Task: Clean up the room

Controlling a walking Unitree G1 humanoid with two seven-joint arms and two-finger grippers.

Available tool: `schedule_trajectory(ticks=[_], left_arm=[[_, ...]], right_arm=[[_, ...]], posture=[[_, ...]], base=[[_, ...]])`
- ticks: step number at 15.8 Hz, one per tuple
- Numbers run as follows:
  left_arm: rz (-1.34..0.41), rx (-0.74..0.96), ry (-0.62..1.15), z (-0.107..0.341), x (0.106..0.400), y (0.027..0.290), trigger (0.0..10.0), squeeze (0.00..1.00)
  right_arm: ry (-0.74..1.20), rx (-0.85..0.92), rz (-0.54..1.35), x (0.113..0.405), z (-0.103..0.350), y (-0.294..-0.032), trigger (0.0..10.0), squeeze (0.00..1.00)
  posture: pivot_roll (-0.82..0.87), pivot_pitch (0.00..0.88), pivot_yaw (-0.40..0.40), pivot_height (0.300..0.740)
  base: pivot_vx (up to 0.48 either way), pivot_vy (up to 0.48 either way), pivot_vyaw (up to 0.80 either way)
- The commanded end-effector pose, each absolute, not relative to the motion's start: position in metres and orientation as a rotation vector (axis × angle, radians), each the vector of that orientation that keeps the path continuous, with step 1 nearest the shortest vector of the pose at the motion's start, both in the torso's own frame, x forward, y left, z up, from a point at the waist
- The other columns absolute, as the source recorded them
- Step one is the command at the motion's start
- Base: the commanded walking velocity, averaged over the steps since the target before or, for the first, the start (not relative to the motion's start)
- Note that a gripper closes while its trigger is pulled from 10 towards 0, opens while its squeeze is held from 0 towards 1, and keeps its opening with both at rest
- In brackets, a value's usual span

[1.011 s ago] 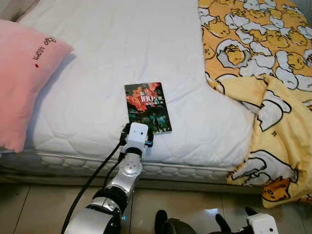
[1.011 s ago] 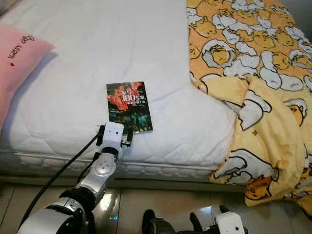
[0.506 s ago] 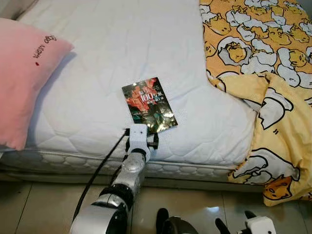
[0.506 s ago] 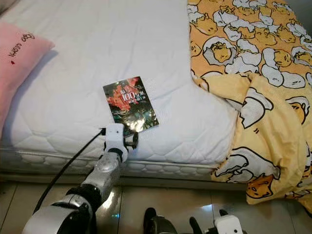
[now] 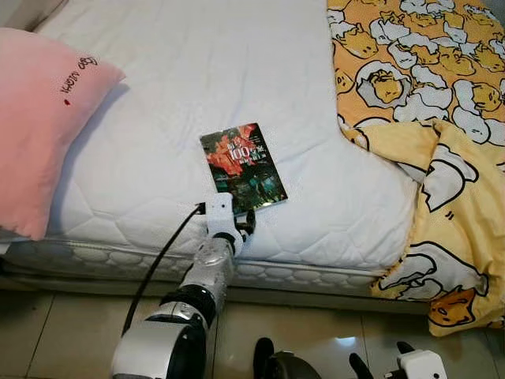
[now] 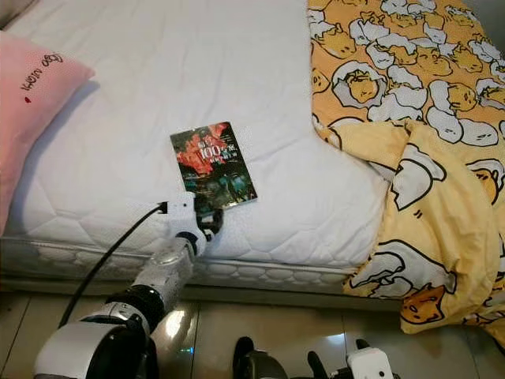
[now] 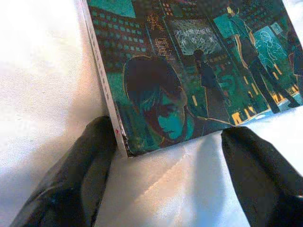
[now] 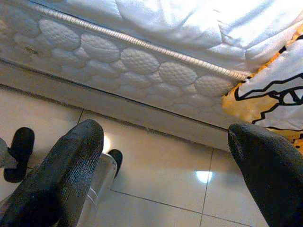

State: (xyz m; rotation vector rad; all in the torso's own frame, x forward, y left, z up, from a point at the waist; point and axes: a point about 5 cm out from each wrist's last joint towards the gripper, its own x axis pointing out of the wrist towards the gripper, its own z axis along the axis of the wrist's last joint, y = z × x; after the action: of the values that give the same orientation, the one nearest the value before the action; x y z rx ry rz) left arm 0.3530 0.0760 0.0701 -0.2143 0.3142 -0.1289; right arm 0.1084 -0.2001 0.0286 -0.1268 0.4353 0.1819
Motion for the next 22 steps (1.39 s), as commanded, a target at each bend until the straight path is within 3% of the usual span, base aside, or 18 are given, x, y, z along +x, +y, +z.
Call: schedule_trajectory(ticks=[1, 6, 10, 16, 18, 20, 21, 22], left_arm=[[-0.134, -0.254, 0.381, 0.059, 0.346, 0.072, 0.0, 0.00], [-0.051, -0.453, 0.404, 0.053, 0.345, 0.085, 0.0, 0.00], [-0.036, -0.497, 0.379, 0.052, 0.345, 0.093, 0.0, 0.00], [-0.203, -0.621, 0.259, 0.080, 0.358, 0.082, 0.0, 0.00], [-0.240, -0.594, 0.204, 0.090, 0.362, 0.087, 0.0, 0.00], [-0.288, -0.443, 0.175, 0.094, 0.363, 0.090, 0.0, 0.00], [-0.318, -0.334, 0.150, 0.094, 0.360, 0.093, 4.0, 0.00], [-0.352, -0.242, 0.138, 0.091, 0.356, 0.095, 0.0, 0.00]], right_arm=[[0.495, -0.136, 0.154, 0.100, 0.022, -0.207, 10.0, 0.00], [0.520, -0.132, 0.145, 0.097, 0.019, -0.209, 10.0, 0.00], [0.530, -0.139, 0.141, 0.106, 0.010, -0.212, 10.0, 0.00], [0.357, -0.105, 0.014, 0.184, 0.009, -0.213, 10.0, 0.00], [0.322, -0.094, 0.007, 0.201, 0.010, -0.209, 10.0, 0.00], [0.271, -0.074, 0.023, 0.216, 0.018, -0.203, 10.0, 0.00], [0.253, -0.074, 0.049, 0.218, 0.020, -0.199, 10.0, 0.00], [0.243, -0.080, 0.064, 0.218, 0.020, -0.197, 10.0, 0.00]], posture=[[-0.12, 0.333, -0.173, 0.740], [-0.12, 0.339, -0.178, 0.740], [-0.11, 0.284, -0.159, 0.740], [-0.02, 0.015, -0.015, 0.740], [0.04, 0.000, 0.008, 0.740], [0.06, 0.000, 0.012, 0.740], [0.07, 0.000, 0.011, 0.740], [0.07, 0.000, 0.009, 0.740]], base=[[0.000, 0.000, 0.00], [0.000, 0.000, 0.00], [0.000, 0.000, 0.00], [0.000, 0.000, 0.00], [0.000, 0.000, 0.00], [0.000, 0.000, 0.00], [0.000, 0.000, 0.00], [0.000, 0.000, 0.00]])
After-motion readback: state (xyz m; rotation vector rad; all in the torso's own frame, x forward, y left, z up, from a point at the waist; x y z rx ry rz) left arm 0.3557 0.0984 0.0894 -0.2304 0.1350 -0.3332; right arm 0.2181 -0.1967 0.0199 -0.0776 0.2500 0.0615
